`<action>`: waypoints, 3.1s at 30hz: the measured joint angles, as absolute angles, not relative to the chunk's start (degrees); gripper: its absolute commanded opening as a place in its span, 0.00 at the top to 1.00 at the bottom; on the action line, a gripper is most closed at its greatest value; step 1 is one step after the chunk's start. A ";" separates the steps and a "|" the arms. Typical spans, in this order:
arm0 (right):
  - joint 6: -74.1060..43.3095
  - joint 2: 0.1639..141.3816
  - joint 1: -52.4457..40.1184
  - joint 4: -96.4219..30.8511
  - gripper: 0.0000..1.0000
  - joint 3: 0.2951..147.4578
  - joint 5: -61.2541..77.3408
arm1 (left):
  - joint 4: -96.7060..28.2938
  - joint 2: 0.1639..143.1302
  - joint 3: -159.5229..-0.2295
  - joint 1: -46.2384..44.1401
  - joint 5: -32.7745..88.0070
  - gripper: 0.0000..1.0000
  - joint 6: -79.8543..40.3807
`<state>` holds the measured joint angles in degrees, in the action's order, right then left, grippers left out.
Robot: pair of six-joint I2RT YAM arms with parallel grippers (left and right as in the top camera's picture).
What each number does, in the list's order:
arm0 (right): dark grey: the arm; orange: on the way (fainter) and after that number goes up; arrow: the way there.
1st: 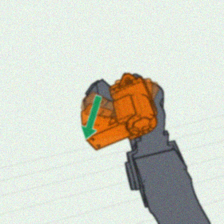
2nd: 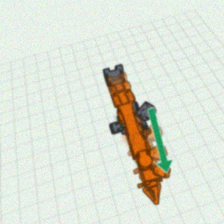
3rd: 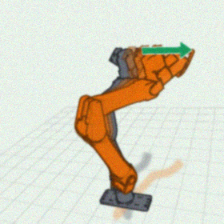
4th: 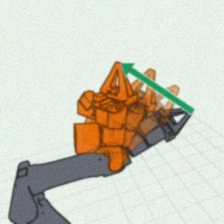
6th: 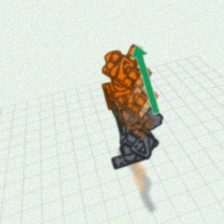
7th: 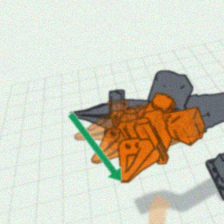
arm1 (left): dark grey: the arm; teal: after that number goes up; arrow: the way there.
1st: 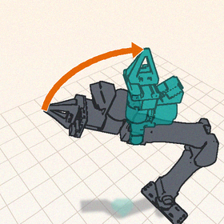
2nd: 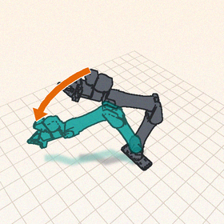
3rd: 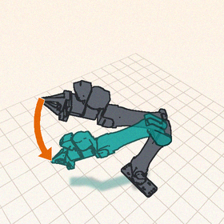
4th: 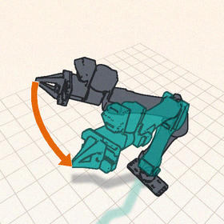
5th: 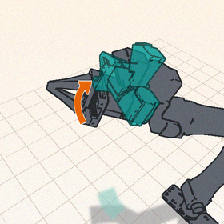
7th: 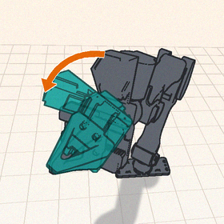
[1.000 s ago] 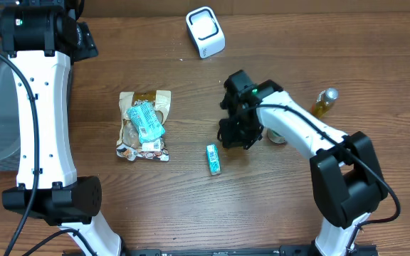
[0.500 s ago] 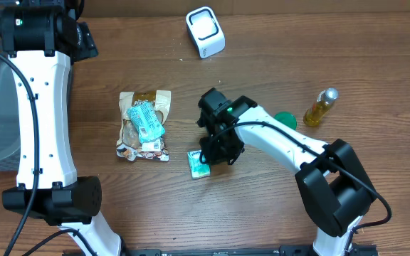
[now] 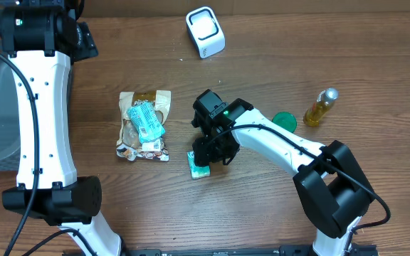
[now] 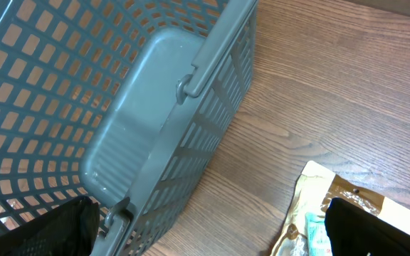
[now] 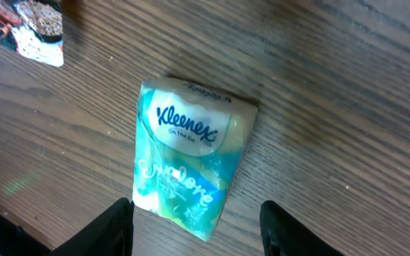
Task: Scan the item barcode
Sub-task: 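Lower the right gripper onto the Kleenex pack, then close the right gripper on the Kleenex pack's end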
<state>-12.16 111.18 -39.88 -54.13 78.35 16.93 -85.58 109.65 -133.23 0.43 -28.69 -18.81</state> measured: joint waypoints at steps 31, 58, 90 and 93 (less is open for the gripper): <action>-19.51 111.18 -39.88 -42.94 0.64 70.63 13.69 | -85.60 109.65 -133.23 0.43 -28.69 0.00 -18.81; -25.61 110.52 -40.38 -27.49 0.66 65.84 10.70 | -85.58 109.65 -133.23 0.40 -28.69 0.00 -18.81; -27.03 108.57 -40.47 -28.51 0.57 65.98 9.19 | -85.58 109.65 -133.23 0.43 -28.69 0.00 -18.83; -26.98 108.57 -40.47 -26.52 0.61 64.73 9.28 | -85.58 109.65 -133.23 0.43 -28.69 0.00 -18.81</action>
